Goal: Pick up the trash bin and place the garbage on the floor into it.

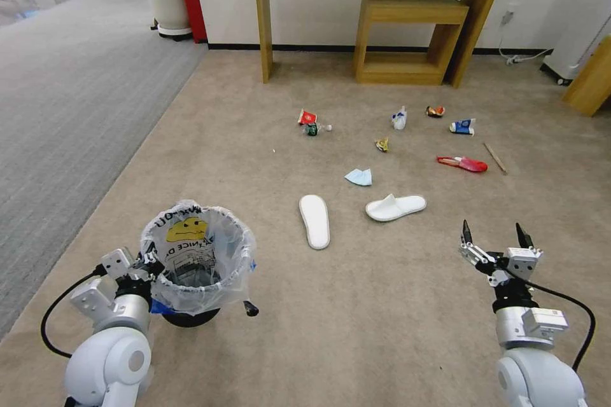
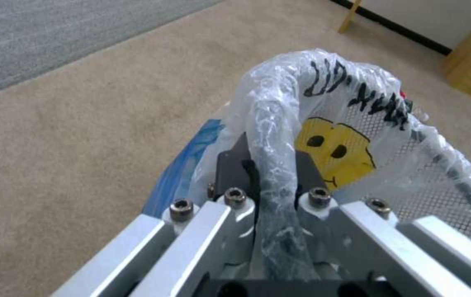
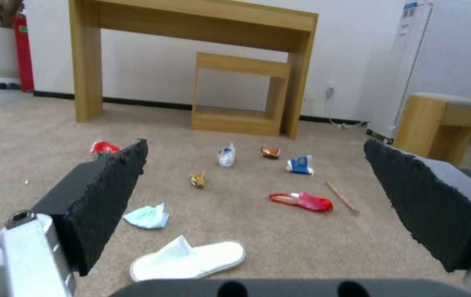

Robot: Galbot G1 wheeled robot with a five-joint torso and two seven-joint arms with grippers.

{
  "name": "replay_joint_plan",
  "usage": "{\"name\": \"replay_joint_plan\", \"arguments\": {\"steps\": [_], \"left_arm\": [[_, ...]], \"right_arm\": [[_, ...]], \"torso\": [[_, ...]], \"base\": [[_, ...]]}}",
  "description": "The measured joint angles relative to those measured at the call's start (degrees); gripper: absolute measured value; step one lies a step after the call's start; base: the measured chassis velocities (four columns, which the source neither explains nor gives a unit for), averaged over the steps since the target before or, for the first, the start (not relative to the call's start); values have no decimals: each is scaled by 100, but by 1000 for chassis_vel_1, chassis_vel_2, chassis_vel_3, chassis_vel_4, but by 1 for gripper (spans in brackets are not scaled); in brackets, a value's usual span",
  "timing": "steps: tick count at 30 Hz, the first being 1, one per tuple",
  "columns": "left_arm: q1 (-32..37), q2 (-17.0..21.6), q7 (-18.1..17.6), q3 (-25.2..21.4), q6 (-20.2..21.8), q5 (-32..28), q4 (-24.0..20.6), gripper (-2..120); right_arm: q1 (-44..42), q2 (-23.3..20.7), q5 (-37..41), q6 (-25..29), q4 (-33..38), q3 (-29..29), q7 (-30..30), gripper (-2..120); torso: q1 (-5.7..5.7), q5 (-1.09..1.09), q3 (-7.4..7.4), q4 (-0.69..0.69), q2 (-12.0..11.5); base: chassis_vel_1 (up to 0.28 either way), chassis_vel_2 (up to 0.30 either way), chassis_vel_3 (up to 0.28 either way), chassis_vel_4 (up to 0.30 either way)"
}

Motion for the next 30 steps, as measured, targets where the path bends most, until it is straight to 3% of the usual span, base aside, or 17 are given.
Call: {"name": "replay_joint_plan", "arguments": {"steps": [30], "left_arm": [[13,-23,19,-10,-36,95,10,3]], "right_arm": [[32,-36,-10,-36,-52,-56,-18,100]], "torso": [[0,0,0,0,0]], "base": [[-100,99,98,-102]]}}
